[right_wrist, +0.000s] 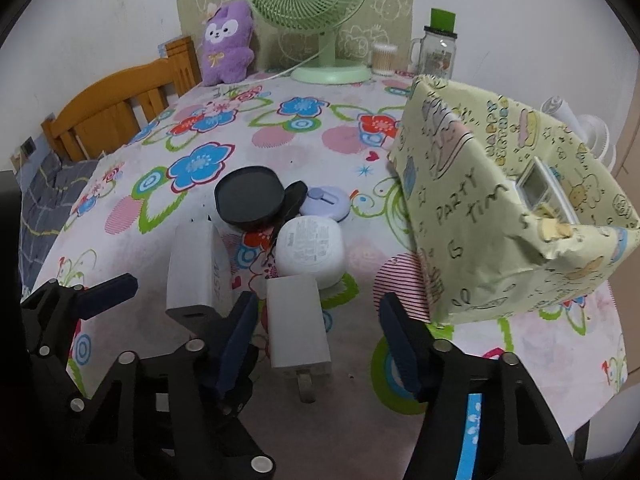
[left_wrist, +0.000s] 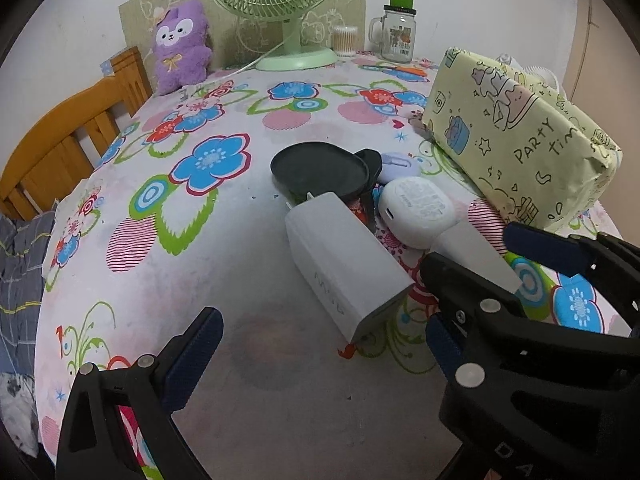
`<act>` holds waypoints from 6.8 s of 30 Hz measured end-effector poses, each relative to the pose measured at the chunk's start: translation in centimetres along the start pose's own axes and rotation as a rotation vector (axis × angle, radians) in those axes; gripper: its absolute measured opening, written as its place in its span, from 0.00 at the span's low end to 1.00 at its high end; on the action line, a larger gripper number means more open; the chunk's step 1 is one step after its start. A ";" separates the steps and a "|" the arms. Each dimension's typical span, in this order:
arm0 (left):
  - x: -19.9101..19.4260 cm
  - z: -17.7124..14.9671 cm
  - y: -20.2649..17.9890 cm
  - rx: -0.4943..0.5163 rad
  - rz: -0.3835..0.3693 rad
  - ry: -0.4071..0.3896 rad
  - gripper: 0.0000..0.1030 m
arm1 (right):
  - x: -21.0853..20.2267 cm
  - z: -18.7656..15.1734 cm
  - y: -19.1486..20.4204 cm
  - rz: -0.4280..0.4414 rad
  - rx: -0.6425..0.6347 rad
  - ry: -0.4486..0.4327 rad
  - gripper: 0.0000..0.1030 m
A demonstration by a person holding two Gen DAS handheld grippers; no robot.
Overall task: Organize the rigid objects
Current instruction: 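Grasp a large white charger with the left tool while the right tool grasps another white charger, then lift both white chargers and carry them toward the fabric box, then lower both held chargers down into the fabric box, then open the left tool releasing its white charger while the right tool releases its charger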
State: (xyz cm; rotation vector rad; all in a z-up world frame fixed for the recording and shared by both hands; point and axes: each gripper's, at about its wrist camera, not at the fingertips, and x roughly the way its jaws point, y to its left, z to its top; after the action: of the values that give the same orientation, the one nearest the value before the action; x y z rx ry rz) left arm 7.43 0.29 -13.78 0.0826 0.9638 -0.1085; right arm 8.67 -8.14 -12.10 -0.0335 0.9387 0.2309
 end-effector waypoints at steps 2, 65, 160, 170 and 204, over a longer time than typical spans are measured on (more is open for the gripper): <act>0.3 0.0 -0.1 0.004 0.003 0.009 0.99 | 0.6 0.0 0.0 0.013 0.005 0.018 0.54; -3.8 0.6 -0.9 0.006 -0.037 -0.115 0.52 | -2.9 0.4 0.1 -0.006 0.042 -0.053 0.28; -3.1 14.4 -15.0 0.178 -0.113 -0.145 0.53 | -6.3 8.9 -17.2 -0.104 0.192 -0.123 0.28; -0.7 15.4 -15.4 0.174 -0.111 -0.101 0.53 | -4.0 9.6 -18.4 -0.085 0.205 -0.099 0.28; 1.6 16.4 -15.9 0.200 -0.131 -0.046 0.72 | 0.1 10.7 -19.5 -0.024 0.243 -0.044 0.57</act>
State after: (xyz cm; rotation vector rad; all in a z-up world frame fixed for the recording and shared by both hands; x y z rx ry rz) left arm 19.63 -17.54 -6.12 0.2007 0.9100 -0.3265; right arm 21.38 -25.72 -7.26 0.1835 0.9164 0.0940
